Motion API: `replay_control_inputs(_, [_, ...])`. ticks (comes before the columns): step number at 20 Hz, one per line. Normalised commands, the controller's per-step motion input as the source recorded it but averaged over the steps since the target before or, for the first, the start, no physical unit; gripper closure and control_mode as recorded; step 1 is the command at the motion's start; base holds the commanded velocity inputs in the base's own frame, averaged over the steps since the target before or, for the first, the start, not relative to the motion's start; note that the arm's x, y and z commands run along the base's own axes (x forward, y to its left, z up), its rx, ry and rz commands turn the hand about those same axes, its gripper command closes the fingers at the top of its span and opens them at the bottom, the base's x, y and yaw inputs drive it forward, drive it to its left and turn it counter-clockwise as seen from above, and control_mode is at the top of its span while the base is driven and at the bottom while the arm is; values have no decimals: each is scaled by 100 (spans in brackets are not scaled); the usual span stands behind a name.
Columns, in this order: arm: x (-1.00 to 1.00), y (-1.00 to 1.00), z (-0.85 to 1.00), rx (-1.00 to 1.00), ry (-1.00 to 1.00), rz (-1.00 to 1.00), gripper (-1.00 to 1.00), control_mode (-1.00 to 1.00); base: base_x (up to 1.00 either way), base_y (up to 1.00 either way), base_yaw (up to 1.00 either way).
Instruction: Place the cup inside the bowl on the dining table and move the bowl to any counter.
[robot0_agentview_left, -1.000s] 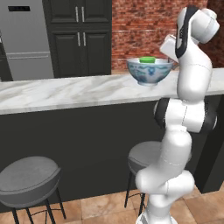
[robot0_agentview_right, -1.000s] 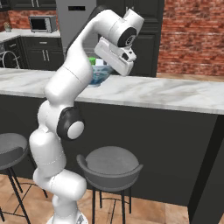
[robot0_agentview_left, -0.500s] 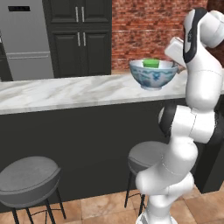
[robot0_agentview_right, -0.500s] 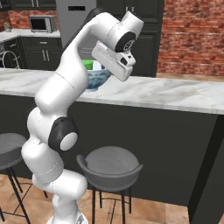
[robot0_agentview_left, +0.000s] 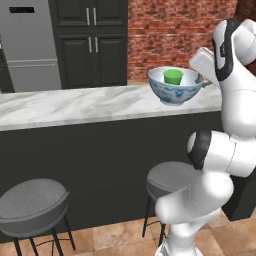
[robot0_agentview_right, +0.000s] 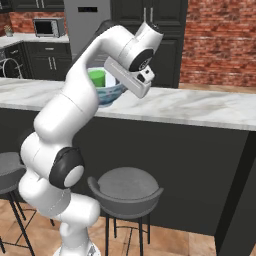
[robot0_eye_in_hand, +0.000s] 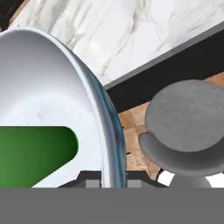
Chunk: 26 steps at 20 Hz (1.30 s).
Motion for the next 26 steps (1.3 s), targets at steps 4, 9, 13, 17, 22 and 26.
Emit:
replay_control_inputs(4, [-17, 0, 0, -1, -5, 0, 100, -100, 0, 0, 0])
replay_control_inputs(9, [-25, 0, -3, -2, 0, 0, 100, -100, 0, 0, 0])
replay_control_inputs(13, [-34, 0, -8, -2, 0, -1, 100, -100, 0, 0, 0])
replay_control_inputs(17, [-25, 0, -15, -3, 0, -2, 100, -100, 0, 0, 0])
replay_control_inputs(22, [-4, 0, -29, -2, 3, -2, 100, -100, 0, 0, 0])
replay_control_inputs(26, [0, 0, -37, -2, 4, -3, 100, -100, 0, 0, 0])
